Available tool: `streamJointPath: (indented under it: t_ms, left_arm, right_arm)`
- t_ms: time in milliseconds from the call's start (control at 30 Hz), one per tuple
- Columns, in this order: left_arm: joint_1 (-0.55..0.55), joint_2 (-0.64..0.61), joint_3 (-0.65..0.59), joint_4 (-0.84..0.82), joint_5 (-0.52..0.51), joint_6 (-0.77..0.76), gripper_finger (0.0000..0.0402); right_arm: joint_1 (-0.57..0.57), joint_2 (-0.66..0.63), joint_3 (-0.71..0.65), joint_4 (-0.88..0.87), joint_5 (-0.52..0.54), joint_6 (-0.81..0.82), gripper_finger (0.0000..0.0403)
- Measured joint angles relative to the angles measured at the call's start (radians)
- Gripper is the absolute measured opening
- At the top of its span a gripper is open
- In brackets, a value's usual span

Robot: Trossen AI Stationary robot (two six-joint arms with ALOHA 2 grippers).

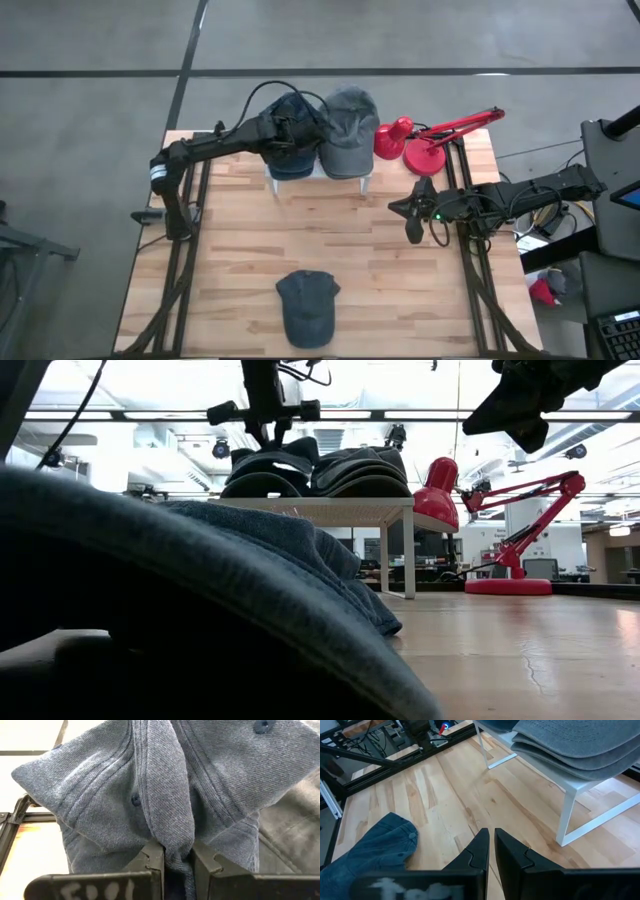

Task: Pick & Place hat
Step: Stack the top black cap on the black cap on the shelf

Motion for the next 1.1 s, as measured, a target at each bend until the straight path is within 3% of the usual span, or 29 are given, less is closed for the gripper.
streamJointPath:
  t_ms: [1100]
  left_arm:
    - [-0.002,-0.019,0.000,-0.028,-0.013,-0.019,0.0046]
  right_arm:
    - [0.000,0.000,0.000,0.001,0.000,0.001,0.0027]
